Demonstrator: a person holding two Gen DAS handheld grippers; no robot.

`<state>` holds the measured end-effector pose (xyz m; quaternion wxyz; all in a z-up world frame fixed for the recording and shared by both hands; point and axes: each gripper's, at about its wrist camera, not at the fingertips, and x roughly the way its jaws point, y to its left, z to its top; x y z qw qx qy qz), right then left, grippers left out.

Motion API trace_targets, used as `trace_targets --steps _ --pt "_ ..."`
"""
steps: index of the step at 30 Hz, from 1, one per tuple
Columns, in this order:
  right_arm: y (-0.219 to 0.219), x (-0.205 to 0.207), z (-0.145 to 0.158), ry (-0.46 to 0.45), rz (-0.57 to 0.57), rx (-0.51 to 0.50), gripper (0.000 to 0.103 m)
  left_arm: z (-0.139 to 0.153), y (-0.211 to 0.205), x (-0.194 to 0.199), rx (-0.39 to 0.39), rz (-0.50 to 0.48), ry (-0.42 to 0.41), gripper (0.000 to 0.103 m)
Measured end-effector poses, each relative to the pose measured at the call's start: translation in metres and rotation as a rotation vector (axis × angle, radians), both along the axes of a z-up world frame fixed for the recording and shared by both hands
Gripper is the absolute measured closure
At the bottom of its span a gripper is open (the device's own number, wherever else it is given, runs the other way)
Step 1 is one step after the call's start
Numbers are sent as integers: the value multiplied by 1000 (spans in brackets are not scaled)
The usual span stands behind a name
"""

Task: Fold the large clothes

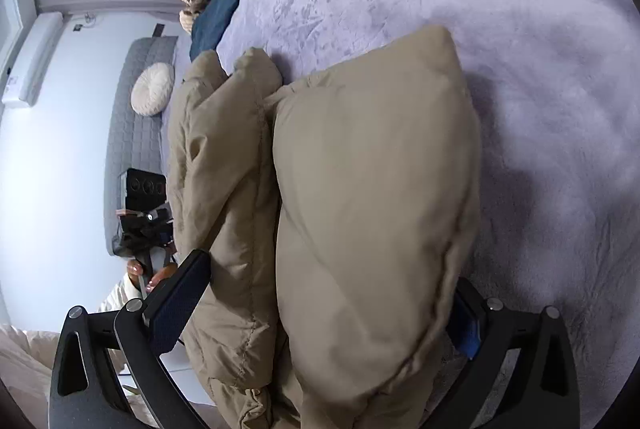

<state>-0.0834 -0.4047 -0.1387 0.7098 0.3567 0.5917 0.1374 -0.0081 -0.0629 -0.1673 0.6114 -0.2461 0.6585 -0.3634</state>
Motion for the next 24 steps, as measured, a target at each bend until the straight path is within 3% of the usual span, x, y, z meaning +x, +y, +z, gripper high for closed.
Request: trace_targets --steps 6,9,13,17,21,24 --pt "8 22 -26 71 38 0 0 -27 -14 -2 -74 -28 67 0" --pt "10 27 -38 96 35 4 0 -31 -22 -5 -66 -11 74 0" --pt "10 27 -42 108 12 6 0 -16 -34 -12 36 -6 14 0" --pt "12 27 -41 130 -17 6 0 13 -49 -26 162 -69 -108 4" --pt "11 21 -39 143 -68 33 0 34 -57 -33 232 -89 -181 8" --pt "12 17 -39 159 -90 43 6 46 -69 -29 262 -81 -201 9"
